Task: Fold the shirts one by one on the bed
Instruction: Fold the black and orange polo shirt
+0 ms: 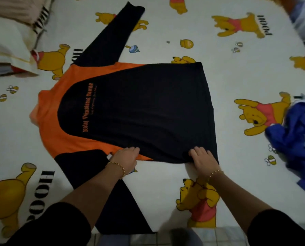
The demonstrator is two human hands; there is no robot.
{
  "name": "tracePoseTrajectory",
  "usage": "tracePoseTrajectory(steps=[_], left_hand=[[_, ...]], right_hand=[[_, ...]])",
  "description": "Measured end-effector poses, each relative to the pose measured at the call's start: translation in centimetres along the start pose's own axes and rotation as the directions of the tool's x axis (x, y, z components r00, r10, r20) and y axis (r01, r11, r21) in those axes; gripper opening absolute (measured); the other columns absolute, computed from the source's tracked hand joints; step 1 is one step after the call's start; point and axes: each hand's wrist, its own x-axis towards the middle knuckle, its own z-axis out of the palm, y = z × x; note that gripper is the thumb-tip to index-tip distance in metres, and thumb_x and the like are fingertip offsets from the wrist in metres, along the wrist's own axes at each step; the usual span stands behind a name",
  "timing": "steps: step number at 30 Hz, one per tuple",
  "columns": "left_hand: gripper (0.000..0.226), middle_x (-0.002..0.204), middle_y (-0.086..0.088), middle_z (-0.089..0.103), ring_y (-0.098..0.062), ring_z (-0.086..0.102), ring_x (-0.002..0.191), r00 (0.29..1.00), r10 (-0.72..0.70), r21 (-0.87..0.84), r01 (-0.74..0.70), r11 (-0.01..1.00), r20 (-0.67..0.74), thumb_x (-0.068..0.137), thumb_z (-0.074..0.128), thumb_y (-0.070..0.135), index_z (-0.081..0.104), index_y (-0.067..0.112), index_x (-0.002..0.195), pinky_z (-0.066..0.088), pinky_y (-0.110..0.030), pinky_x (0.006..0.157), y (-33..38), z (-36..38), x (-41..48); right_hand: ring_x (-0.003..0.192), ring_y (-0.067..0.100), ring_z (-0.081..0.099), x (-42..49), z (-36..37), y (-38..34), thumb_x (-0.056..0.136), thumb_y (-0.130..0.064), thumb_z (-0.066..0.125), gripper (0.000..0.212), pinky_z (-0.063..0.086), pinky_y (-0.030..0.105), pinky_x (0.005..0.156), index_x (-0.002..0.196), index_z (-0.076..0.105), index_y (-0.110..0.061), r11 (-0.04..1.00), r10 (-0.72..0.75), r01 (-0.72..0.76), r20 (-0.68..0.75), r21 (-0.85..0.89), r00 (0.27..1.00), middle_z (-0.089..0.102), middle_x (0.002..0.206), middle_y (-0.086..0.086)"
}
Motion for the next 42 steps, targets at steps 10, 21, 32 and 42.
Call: tracePoseTrajectory(steps=[10, 21, 32, 42], left_hand=[[0.015, 0.070, 0.004, 0.054, -0.013, 0.051, 0.061, 0.993, -0.034, -0.238, 0.061, 0.969, 0.116, 0.079, 0.053, 0.028, 0.042, 0.021, 0.084, 0.036, -0.027, 0.051, 0.4, -0.8, -1.0], [0.013, 0.078, 0.000, 0.059, -0.017, 0.057, 0.070, 0.983, -0.159, -0.253, 0.131, 0.958, -0.092, 0.091, 0.051, 0.032, 0.048, 0.020, 0.093, 0.050, -0.033, 0.065, -1.2, -9.2, 8.6], [0.014, 0.096, -0.012, 0.061, -0.028, 0.056, 0.082, 0.869, -0.396, -0.240, 0.333, 0.912, -0.297, 0.095, 0.046, 0.022, 0.050, 0.014, 0.105, 0.046, -0.035, 0.068, -7.6, -17.6, 24.7], [0.029, 0.097, -0.019, 0.062, -0.031, 0.054, 0.078, 0.860, -0.403, -0.194, 0.358, 0.913, -0.312, 0.097, 0.045, 0.026, 0.042, 0.008, 0.120, 0.042, -0.036, 0.069, -10.7, -18.7, 30.5]], right_hand=[[0.103, 0.021, 0.049, 0.5, -2.1, 1.4, 0.084, -0.031, 0.051, 0.016, 0.034, 0.035, 0.085, 0.096, 0.046, -0.023, 0.970, -0.004, -0.051, 0.224, 0.239, 0.974, 0.054, 0.104, -0.001], [0.104, 0.025, 0.053, 11.8, -6.8, 5.5, 0.091, -0.022, 0.050, 0.019, 0.047, 0.040, 0.089, 0.108, 0.053, -0.016, 0.877, 0.213, -0.203, 0.028, 0.436, 0.977, 0.057, 0.110, 0.005], [0.101, 0.037, 0.060, 28.7, -11.8, 12.9, 0.093, -0.020, 0.052, 0.033, 0.048, 0.037, 0.087, 0.123, 0.045, -0.008, 0.532, 0.633, -0.407, -0.029, 0.743, 0.774, 0.061, 0.114, 0.017], [0.037, 0.018, 0.057, 34.7, -12.3, 14.4, 0.094, -0.027, 0.052, 0.013, 0.042, 0.025, 0.043, 0.098, 0.045, -0.016, 0.070, 0.691, -0.346, 0.205, 0.936, 0.693, 0.065, 0.073, 0.003]])
